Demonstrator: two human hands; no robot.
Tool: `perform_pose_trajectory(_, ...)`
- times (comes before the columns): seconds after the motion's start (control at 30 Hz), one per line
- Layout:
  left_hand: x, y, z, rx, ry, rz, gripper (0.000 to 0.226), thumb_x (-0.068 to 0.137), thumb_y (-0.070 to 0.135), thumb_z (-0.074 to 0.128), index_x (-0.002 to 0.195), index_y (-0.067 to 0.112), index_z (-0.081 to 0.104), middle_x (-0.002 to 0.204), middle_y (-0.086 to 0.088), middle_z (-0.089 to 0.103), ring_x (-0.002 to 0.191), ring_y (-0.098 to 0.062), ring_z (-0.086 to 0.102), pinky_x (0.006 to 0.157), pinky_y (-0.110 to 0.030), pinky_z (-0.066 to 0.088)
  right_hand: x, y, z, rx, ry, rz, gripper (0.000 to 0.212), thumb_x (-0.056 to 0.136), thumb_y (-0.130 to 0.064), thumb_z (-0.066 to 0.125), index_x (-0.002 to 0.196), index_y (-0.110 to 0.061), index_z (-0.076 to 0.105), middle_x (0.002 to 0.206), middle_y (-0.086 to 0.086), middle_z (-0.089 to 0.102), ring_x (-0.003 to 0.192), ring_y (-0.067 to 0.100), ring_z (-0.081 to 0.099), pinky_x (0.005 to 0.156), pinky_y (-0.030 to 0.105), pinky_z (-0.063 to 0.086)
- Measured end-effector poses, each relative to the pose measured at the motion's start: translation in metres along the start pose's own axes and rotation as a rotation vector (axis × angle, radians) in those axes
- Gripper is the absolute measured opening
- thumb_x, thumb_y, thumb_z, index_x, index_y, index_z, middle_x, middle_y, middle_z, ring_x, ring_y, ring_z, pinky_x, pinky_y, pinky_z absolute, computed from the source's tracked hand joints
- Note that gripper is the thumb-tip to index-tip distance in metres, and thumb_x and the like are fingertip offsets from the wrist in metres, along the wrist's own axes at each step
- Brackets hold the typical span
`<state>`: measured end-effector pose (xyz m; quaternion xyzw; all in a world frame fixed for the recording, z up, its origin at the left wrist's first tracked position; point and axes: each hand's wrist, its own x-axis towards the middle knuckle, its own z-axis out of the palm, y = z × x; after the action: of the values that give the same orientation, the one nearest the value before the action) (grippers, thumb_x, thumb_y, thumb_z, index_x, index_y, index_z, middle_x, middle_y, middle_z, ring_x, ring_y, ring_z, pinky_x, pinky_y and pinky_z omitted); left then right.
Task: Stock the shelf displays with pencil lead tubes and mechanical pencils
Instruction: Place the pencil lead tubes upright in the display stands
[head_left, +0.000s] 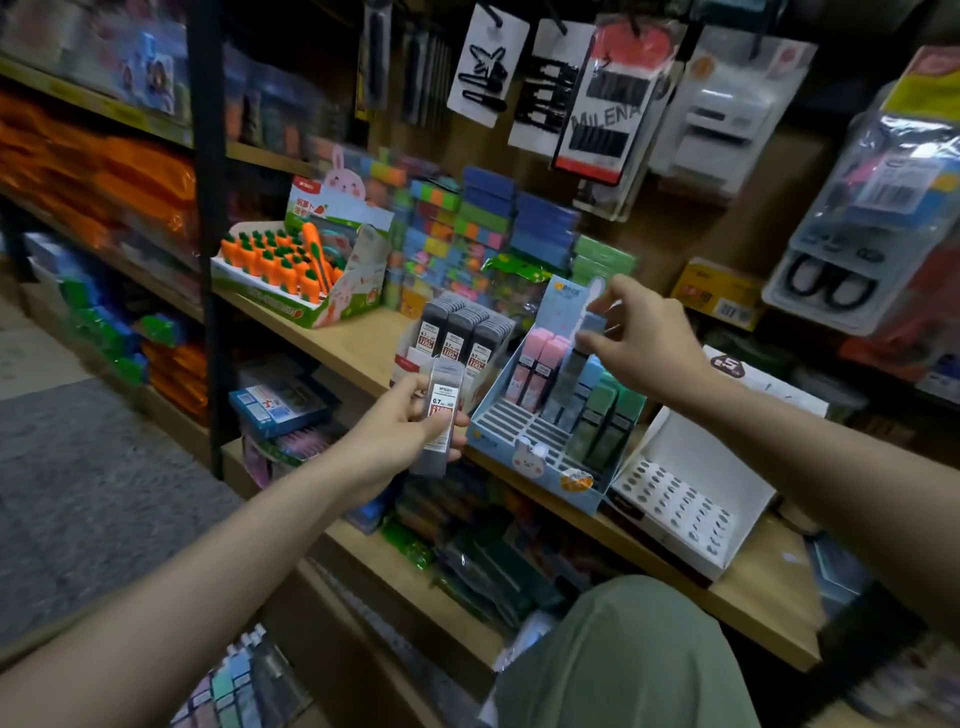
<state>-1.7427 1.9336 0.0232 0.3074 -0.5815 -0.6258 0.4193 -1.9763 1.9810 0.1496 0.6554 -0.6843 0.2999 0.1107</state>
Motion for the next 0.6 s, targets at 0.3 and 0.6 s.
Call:
perform_pose_trajectory(0.3, 0.016, -0.011, -0.011, -0.003, 0.067, -0.041, 0.019, 0.101, 0.017, 0.045, 0.117, 0.028, 0.049, 0.091, -0.002, 0.065, 0.069, -0.008, 0.062, 0.063, -0.028, 0.057, 0.011, 0.01, 0.028, -0.126, -0.162, -0.012, 0.023, 0.078, -0.018, 0.079, 0.088, -0.013, 0.06, 0.095, 0.007, 0.067, 0.083, 0.024, 0.065, 0.068, 0.033, 0.049)
perform_pose_trajectory(0.6, 0.021, -0.014, -0.005, -0.015, 0.036, -0.081, 0.035, 0.092, -0.001, 0.049, 0.114, 0.026, 0.046, 0.101, -0.003, 0.061, 0.08, -0.012, 0.061, 0.062, -0.024, 0.056, 0.013, 0.014, 0.039, -0.118, -0.173, 0.013, 0.025, 0.078, -0.02, 0.08, 0.086, -0.016, 0.057, 0.095, 0.006, 0.064, 0.083, 0.024, 0.062, 0.068, 0.033, 0.048)
